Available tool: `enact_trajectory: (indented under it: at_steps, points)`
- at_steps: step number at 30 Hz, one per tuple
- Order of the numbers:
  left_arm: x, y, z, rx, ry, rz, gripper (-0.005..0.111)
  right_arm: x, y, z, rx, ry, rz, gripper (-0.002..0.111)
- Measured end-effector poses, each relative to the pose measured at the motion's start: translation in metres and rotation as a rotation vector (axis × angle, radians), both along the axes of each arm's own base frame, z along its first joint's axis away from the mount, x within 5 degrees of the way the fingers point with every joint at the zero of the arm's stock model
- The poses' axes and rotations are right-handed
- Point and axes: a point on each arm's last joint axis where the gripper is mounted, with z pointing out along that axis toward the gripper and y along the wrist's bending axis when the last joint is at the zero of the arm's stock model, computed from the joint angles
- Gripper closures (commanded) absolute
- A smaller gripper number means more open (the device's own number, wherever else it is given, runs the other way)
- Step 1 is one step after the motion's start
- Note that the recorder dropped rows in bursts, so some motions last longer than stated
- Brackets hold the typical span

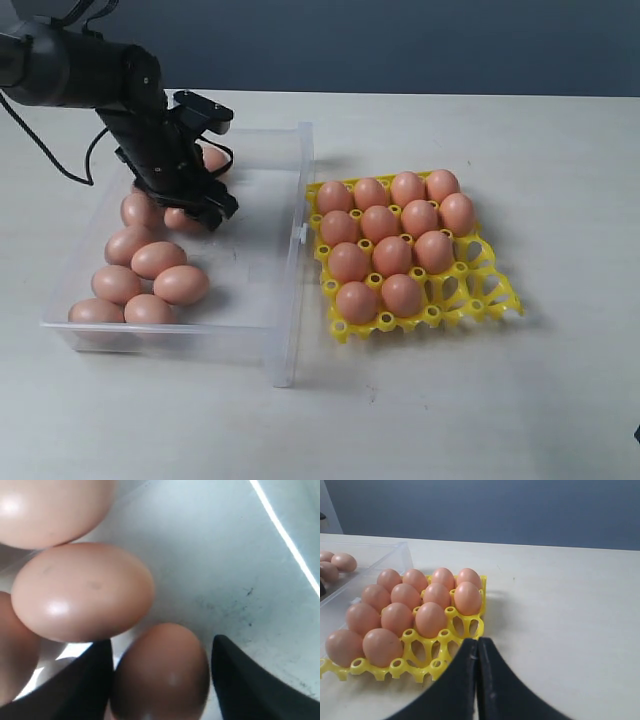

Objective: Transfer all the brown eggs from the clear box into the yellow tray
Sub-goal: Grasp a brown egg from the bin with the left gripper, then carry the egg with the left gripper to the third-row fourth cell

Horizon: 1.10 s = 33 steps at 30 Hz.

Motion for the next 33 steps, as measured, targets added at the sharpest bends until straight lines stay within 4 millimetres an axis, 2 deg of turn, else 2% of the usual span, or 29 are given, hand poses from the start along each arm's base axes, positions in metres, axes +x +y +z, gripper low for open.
enact_trajectory:
  at_steps: [5, 9, 12, 15, 17, 23, 26, 28, 33]
  points:
    - [0.0, -0.002, 0.0, -0.023, -0.002, 0.013, 0.107, 0.0, 0.0, 0.0, 0.0, 0.0, 0.0, 0.107]
    - [-0.001, -0.004, 0.003, -0.026, -0.002, -0.036, 0.106, 0.0, 0.0, 0.0, 0.0, 0.0, 0.0, 0.107]
    - [-0.003, -0.014, 0.02, -0.06, -0.055, -0.109, 0.106, 0.0, 0.0, 0.0, 0.0, 0.0, 0.0, 0.107]
    - [-0.007, -0.037, 0.05, -0.149, -0.17, -0.194, 0.106, 0.0, 0.0, 0.0, 0.0, 0.0, 0.0, 0.107]
    - [-0.012, -0.06, 0.069, -0.244, -0.253, -0.25, 0.106, 0.0, 0.0, 0.0, 0.0, 0.0, 0.0, 0.107]
    - [-0.032, -0.132, 0.095, -0.536, -0.417, -0.444, 0.106, 0.0, 0.0, 0.0, 0.0, 0.0, 0.0, 0.107]
    - [-0.042, -0.164, 0.096, -0.646, -0.464, -0.499, 0.106, 0.0, 0.0, 0.0, 0.0, 0.0, 0.0, 0.107]
    - [-0.046, -0.181, 0.088, -0.701, -0.478, -0.517, 0.106, 0.0, 0.0, 0.0, 0.0, 0.0, 0.0, 0.107]
    - [-0.05, -0.208, 0.065, -0.753, -0.508, -0.546, 0.106, 0.0, 0.0, 0.0, 0.0, 0.0, 0.0, 0.107]
